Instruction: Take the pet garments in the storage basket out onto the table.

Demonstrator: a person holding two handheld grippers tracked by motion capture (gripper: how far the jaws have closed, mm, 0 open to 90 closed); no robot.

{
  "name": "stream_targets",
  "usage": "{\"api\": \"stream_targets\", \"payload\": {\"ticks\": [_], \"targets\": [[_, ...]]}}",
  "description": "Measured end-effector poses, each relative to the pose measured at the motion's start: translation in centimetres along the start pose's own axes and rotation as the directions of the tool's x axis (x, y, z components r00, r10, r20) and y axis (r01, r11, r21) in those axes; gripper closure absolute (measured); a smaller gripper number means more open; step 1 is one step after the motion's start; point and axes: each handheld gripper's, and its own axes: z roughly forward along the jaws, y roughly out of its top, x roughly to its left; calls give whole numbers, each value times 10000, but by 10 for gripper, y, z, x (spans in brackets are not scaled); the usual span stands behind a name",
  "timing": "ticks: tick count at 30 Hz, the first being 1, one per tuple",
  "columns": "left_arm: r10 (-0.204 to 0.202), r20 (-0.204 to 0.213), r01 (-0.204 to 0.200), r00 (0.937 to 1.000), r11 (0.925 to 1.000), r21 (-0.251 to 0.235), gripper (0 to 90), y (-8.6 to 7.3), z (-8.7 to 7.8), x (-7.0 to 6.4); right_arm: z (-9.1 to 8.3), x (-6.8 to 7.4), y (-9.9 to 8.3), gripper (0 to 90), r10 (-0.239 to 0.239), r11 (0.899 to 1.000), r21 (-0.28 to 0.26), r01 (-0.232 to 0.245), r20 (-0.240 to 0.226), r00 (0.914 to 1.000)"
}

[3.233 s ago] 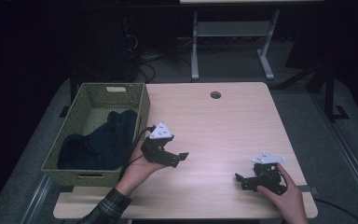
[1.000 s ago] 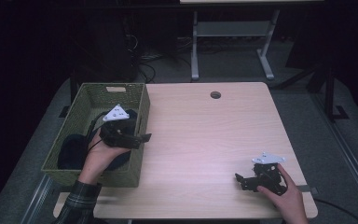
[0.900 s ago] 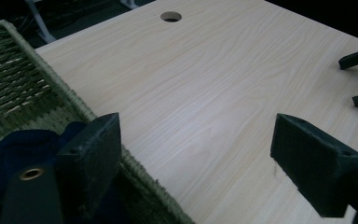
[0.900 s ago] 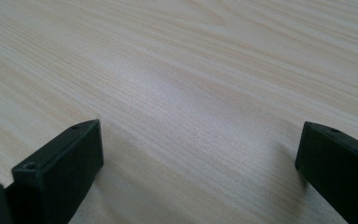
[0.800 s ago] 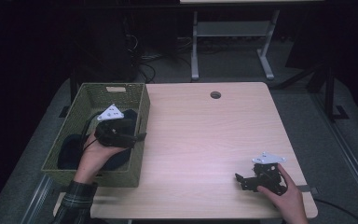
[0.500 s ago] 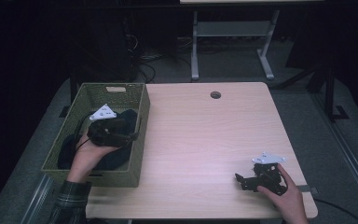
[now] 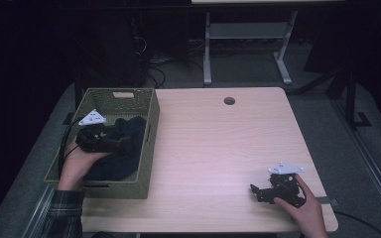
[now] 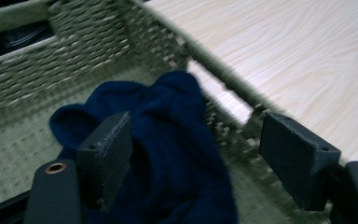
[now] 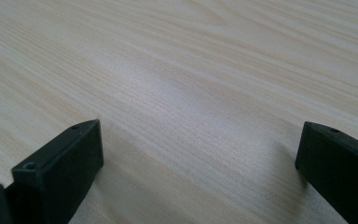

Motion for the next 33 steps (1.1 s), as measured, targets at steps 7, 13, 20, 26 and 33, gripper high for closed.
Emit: {"api": "stream_targets", "payload": {"ticks": [7,13,20,26,33], "targets": [[-33,-340,55,9994,9979,648,301,-10,9,14,0,0,0,5,0,10000,0,0,1,10000],[-91,-484,155,9988,9909,1340,305,-17,18,24,0,0,0,5,2,10000,-8,-2,-2,10000],[91,-789,111,9968,9677,2518,304,-31,33,34,0,0,0,5,-1,10000,-2,1,2,10000],[188,-638,49,9978,9357,3528,308,-38,46,35,0,0,0,5,-1,10000,-5,1,2,10000],[-199,-754,509,9970,8990,4350,332,-46,56,37,0,0,0,5,-1,10000,-10,1,-2,10000]]}}
